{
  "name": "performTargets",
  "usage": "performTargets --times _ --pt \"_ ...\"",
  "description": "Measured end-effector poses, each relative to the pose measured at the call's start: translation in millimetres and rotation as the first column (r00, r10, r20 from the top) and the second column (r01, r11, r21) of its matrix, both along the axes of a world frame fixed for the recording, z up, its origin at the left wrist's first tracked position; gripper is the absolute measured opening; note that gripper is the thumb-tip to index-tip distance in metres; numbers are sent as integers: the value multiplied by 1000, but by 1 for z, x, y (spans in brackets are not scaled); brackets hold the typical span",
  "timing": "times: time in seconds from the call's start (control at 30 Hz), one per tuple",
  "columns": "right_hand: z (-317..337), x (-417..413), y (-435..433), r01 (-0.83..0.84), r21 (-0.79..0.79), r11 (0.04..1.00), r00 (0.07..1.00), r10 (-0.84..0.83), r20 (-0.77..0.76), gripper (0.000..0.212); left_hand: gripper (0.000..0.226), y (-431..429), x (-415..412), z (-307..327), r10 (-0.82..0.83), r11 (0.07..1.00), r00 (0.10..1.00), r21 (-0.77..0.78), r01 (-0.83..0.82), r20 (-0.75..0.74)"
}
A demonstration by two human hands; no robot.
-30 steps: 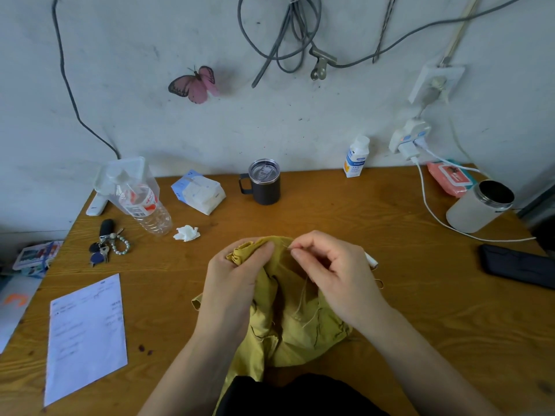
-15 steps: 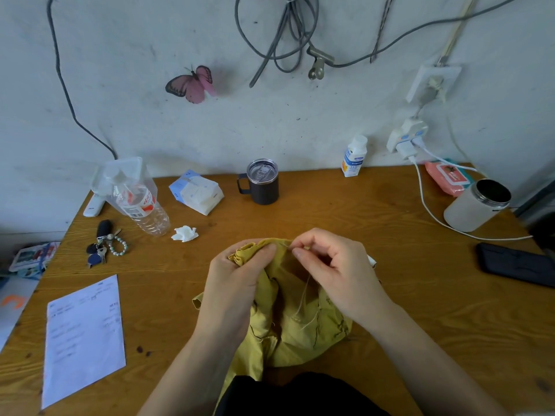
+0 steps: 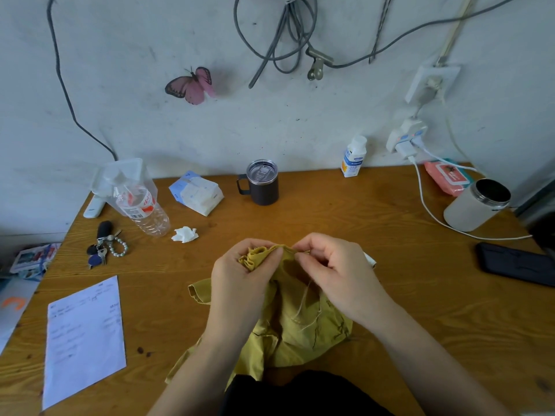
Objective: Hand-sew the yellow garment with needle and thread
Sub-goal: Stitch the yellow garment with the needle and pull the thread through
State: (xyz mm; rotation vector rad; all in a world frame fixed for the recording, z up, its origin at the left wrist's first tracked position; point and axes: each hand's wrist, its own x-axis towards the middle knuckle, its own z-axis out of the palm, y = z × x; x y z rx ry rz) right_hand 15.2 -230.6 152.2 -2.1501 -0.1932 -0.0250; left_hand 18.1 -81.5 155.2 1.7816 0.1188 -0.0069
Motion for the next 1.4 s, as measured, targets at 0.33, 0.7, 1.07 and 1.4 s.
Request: performTargets --times 0.33,0.7,1.07,1.4 --pt "1 -1 2 36 -36 999 995 -32 96 9 14 -5 -1 -2 14 998 998 -61 -18 -58" --pt "7 6 -17 -64 406 912 954 175 -243 15 19 6 8 7 -285 863 915 -493 114 -288" --pt "-3 5 -21 -71 624 778 907 310 -283 25 38 4 9 7 -421 730 801 -683 21 -425" --pt "-9 2 -14 -66 527 847 965 189 -182 7 17 0 3 3 -435 734 816 -674 77 -381"
